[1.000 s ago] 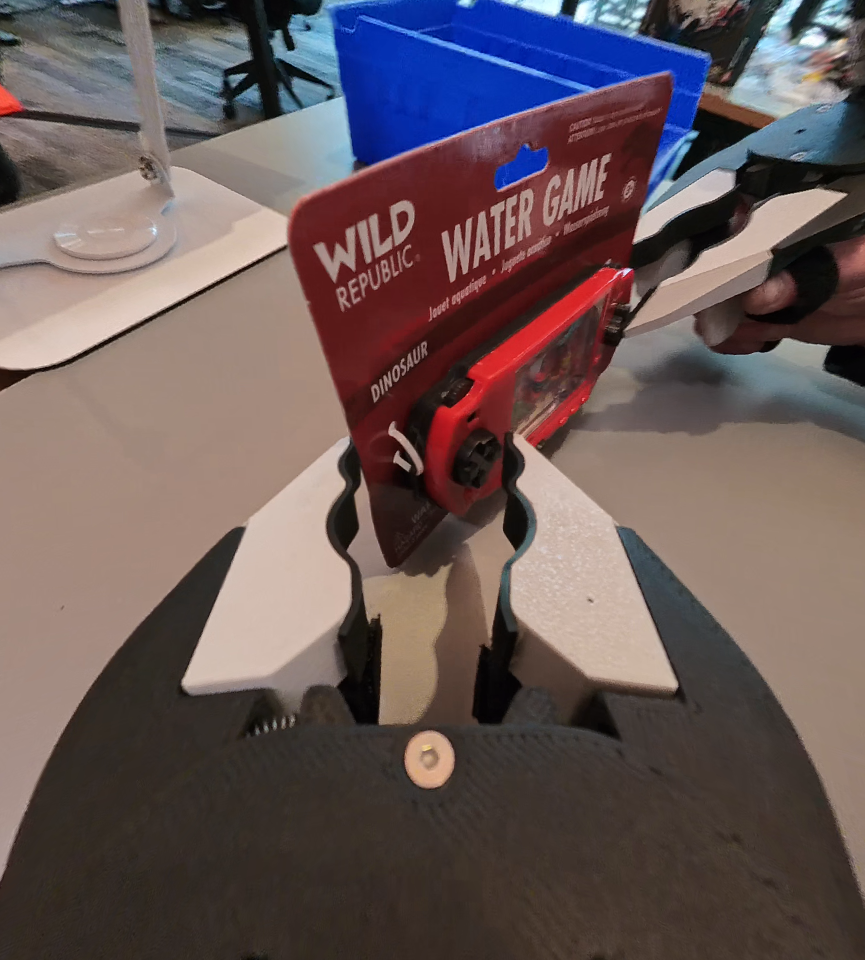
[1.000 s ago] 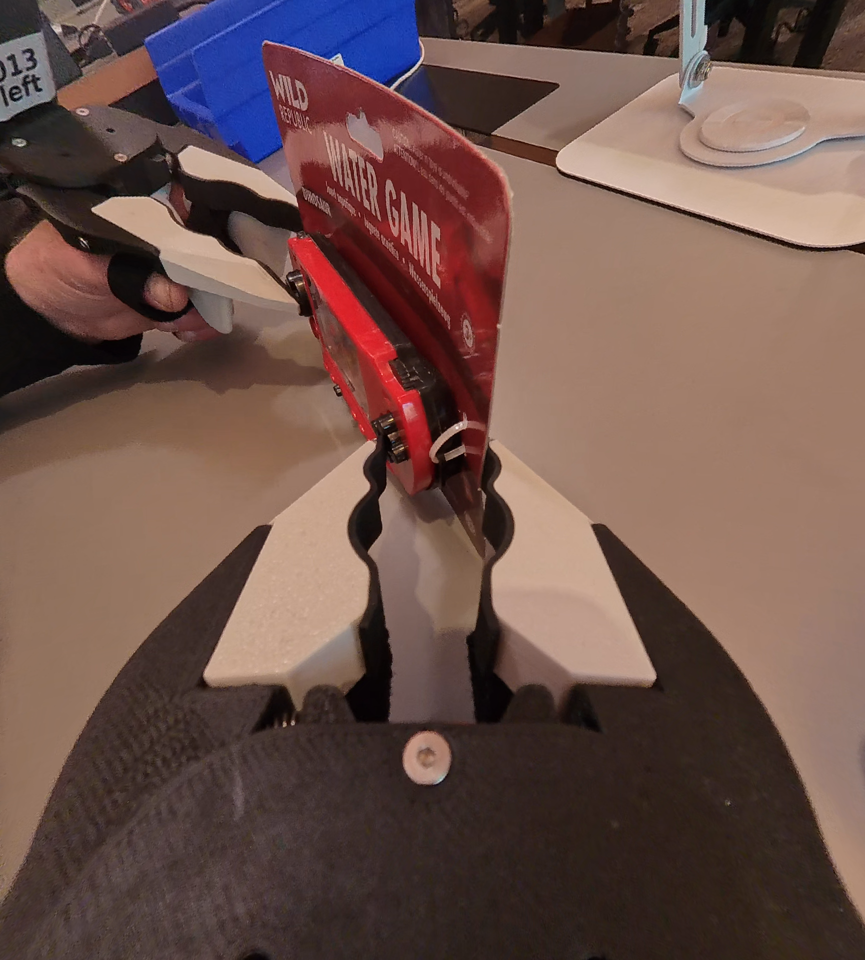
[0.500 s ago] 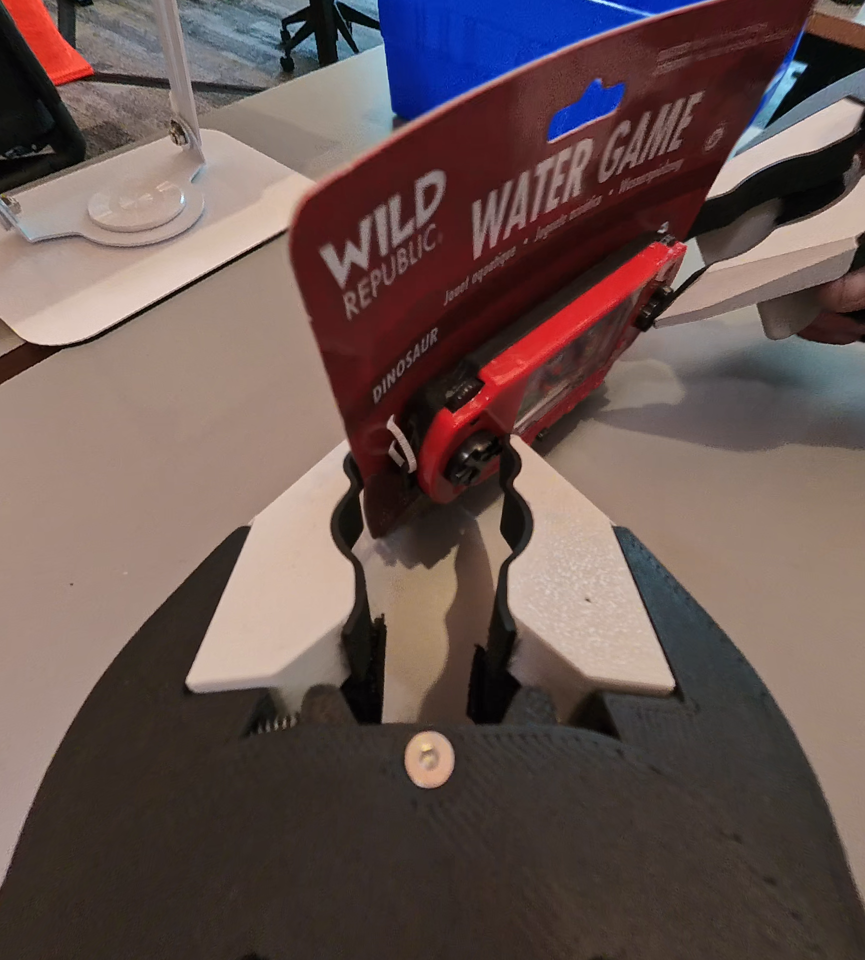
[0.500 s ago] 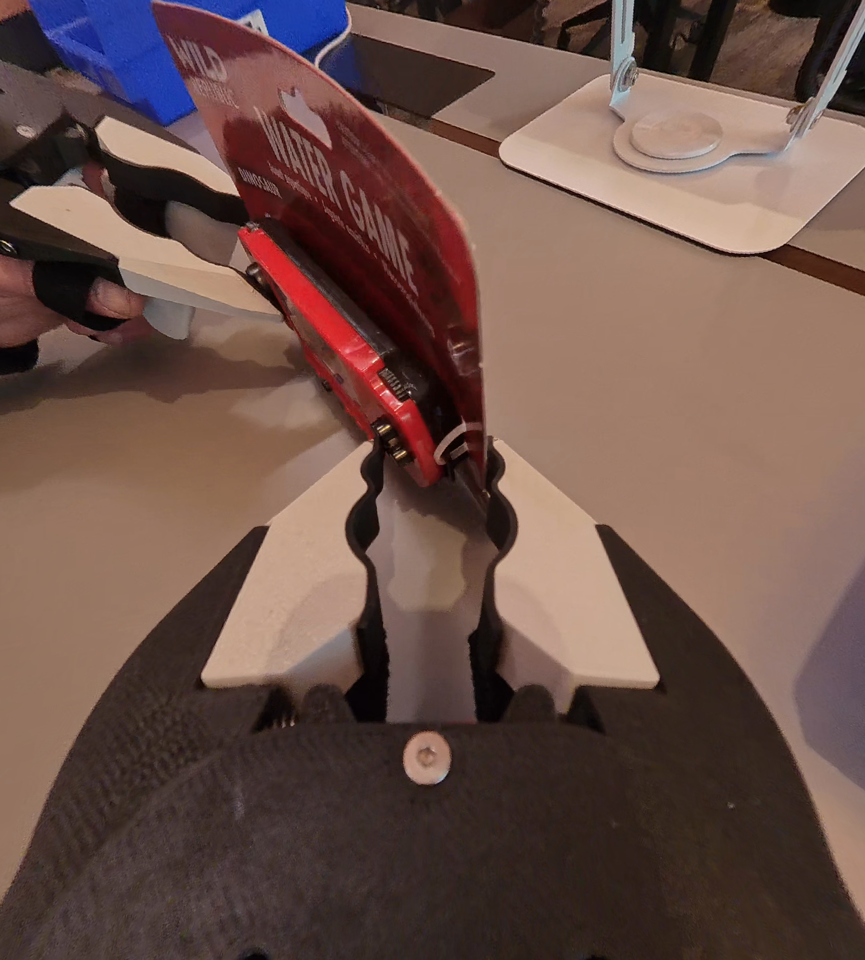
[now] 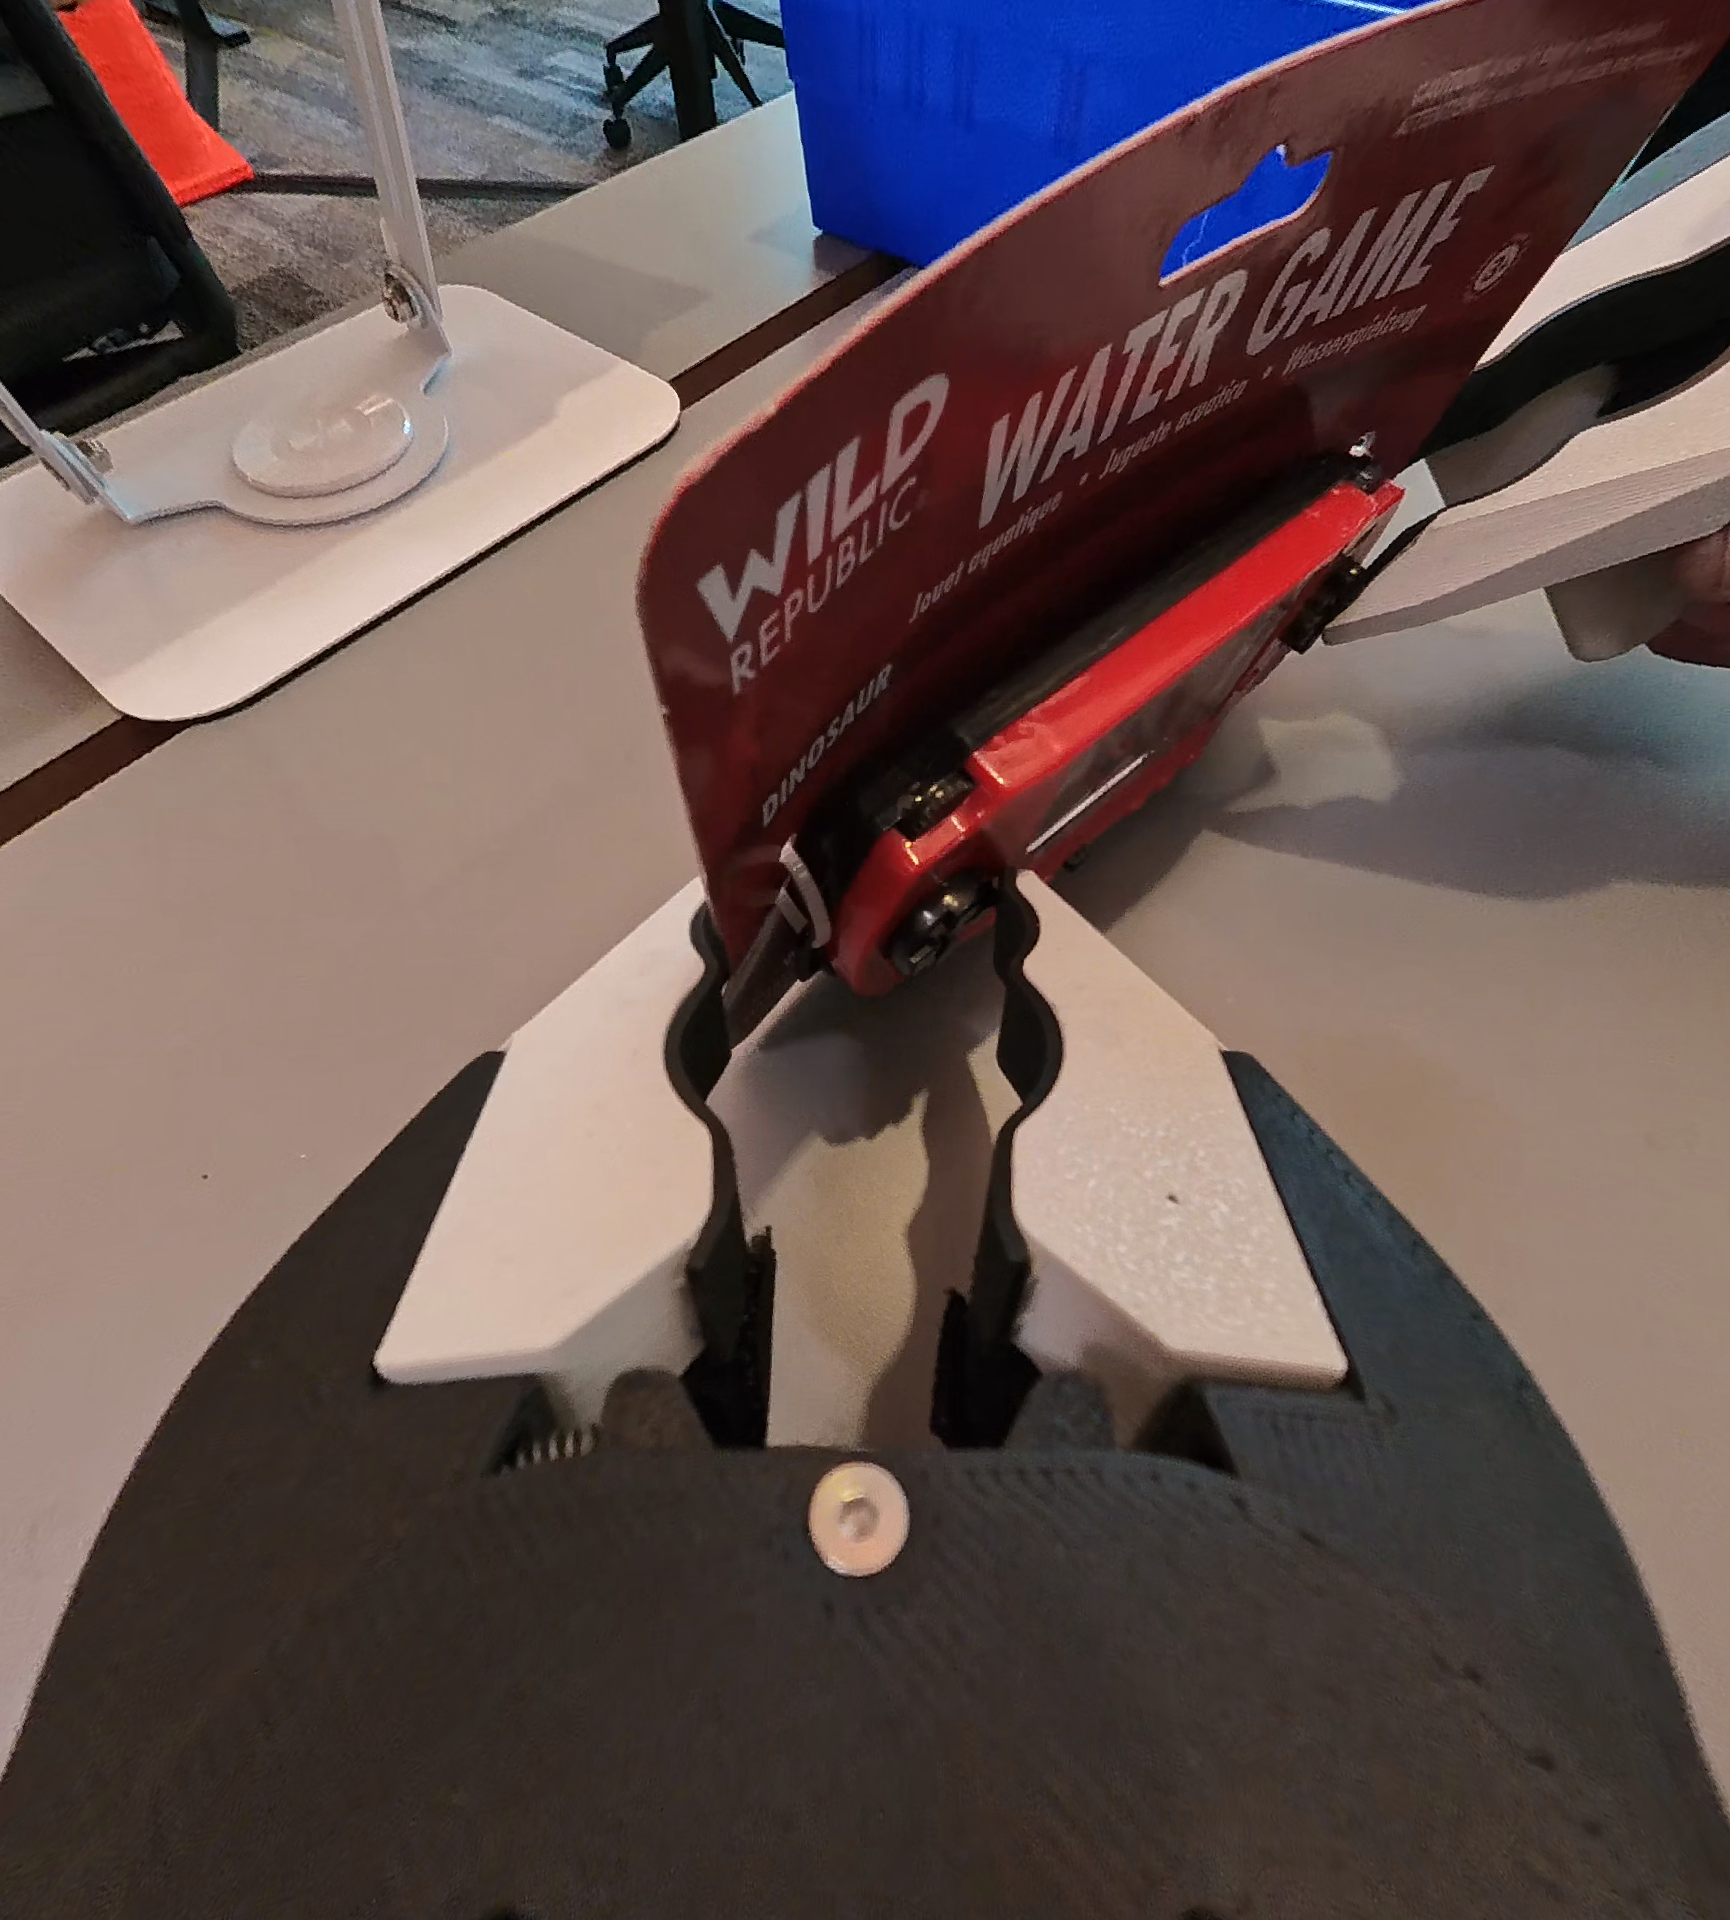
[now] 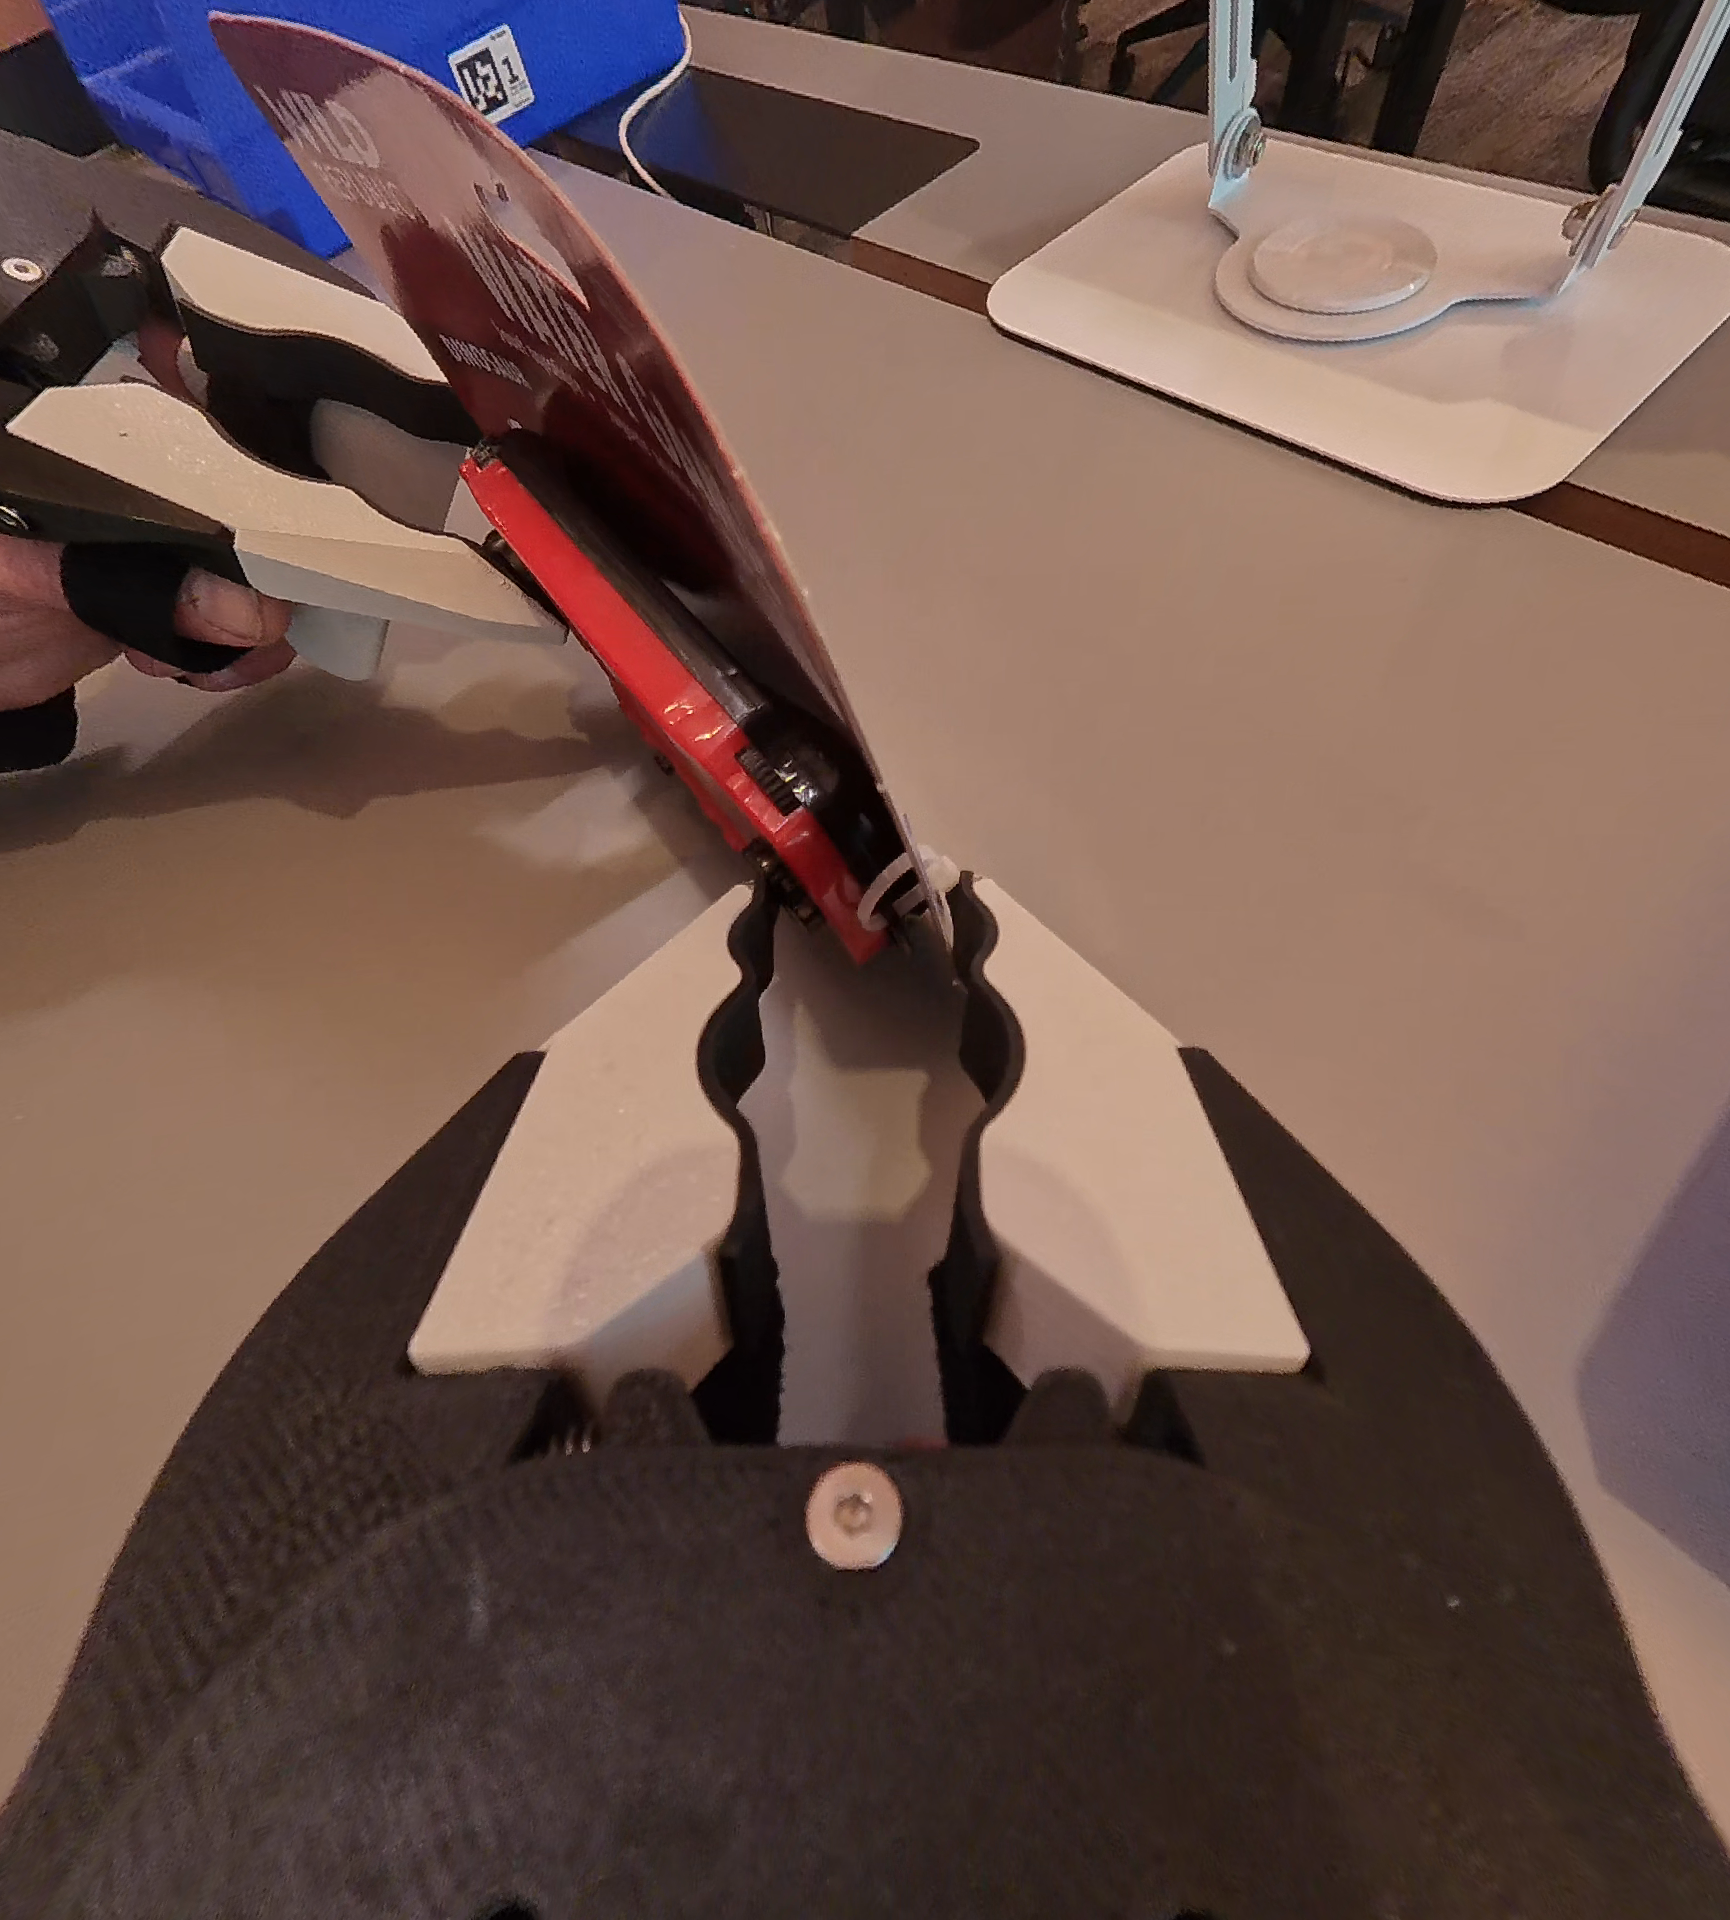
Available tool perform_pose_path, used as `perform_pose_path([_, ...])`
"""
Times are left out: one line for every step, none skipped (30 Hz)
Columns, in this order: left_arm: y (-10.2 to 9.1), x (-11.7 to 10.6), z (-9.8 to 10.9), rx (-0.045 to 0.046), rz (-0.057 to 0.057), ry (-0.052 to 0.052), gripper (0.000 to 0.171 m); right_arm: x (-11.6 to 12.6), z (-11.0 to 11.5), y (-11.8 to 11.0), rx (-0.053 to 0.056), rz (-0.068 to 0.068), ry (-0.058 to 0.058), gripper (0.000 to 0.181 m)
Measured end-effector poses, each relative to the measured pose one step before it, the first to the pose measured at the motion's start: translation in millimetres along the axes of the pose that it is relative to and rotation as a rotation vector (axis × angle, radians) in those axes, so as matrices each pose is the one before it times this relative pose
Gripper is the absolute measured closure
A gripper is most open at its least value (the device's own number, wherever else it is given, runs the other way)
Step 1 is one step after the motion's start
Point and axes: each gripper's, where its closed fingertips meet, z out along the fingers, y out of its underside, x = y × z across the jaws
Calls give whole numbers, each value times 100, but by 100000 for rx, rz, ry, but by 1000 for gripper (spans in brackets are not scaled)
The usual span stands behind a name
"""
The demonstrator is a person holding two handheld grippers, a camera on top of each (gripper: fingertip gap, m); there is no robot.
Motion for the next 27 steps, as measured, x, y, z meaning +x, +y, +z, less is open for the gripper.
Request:
perform_pose_path([5, 58, -28, -7, -61, 276, 124, -43, -62, -20, -25, 138, -238, 149])
perform_pose_path([-23, 45, -39, 109, -364, 323, 124, -46, -75, -45, 86, 162, -189, 149])
perform_pose_path([-31, 49, -53, 36, -235, 255, 124, -57, -62, -22, -196, 35, -213, 149])
perform_pose_path([-29, 50, -73, -220, 133, 262, 124, -86, -52, 19, -583, 158, -487, 149])
perform_pose_path([-8, 61, -85, -363, 5, 433, 124, -121, -61, 19, -618, 552, -850, 149])
perform_pose_path([-2, 78, -119, -230, -239, 471, 124, -131, -65, 8, -413, 731, -987, 149])
perform_pose_path([27, 79, -124, -370, -261, 467, 124, -158, -48, 61, -659, 631, -1046, 149])
perform_pose_path([84, 114, -110, -673, -101, 647, 124, -142, -52, 104, -822, 503, -959, 149])
perform_pose_path([90, 107, -75, -834, -303, 614, 124, -115, -46, 64, -639, 747, -849, 149])
perform_pose_path([66, 95, -76, -698, -574, 609, 124, -123, -16, 87, -926, 1436, -1136, 149])
perform_pose_path([18, 87, -134, -686, -345, 538, 124, -178, -30, 127, -1408, 1827, -1538, 149])
perform_pose_path([66, 143, -175, -1294, -356, 942, 124, -233, -79, 81, -1488, 1802, -1759, 150])
perform_pose_path([50, 147, -237, -1239, -620, 1108, 124, -310, -94, 52, -1510, 1972, -2131, 150])
perform_pose_path([42, 164, -324, -1222, -840, 1457, 124, -374, -70, 103, -2058, 2210, -2623, 150])
perform_pose_path([144, 155, -297, -1724, -1091, 2026, 124, -339, -5, 95, -1937, 1735, -2517, 150])
perform_pose_path([45, -36, -262, -667, -1397, 1507, 124, -260, 127, 93, -1591, 1633, -2212, 150])
perform_pose_path([72, -135, -134, -88, -1338, 1306, 124, -67, 291, 172, -1890, 1654, -1432, 150])
perform_pose_path([242, -138, 54, -479, -1203, 1640, 123, 128, 316, 22, -569, 889, -566, 150])
perform_pose_path([373, -270, 214, -520, -1903, 1214, 123, 129, 206, -148, 657, 724, -618, 150])
perform_pose_path([179, -203, 130, 1051, -2084, 1525, 123, 130, 121, -267, 1664, -761, 30, 149])
perform_pose_path([-27, -34, 14, 1886, -1985, 2125, 123, 124, 99, -192, 1579, -1682, 1078, 147])
perform_pose_path([-12, 13, 49, 1063, -1180, 1490, 124, 35, 111, -105, 1143, -1400, 1218, 146])
perform_pose_path([-101, -87, 88, 1345, 925, -130, 124, 76, 115, -68, 1041, -733, 1599, 145])
perform_pose_path([-57, -102, 79, 770, 587, -283, 125, 56, 73, -89, 1068, -649, 1627, 144])
perform_pose_path([-65, -60, 48, 398, -833, 339, 125, 71, 29, -126, 1353, -893, 1876, 142])
perform_pose_path([-68, -66, 23, 372, -522, 343, 126, 158, -14, -120, 1442, -686, 2475, 140])
perform_pose_path([-60, -65, 41, 616, -291, -27, 126, 189, -12, -74, 1180, -153, 2774, 138])
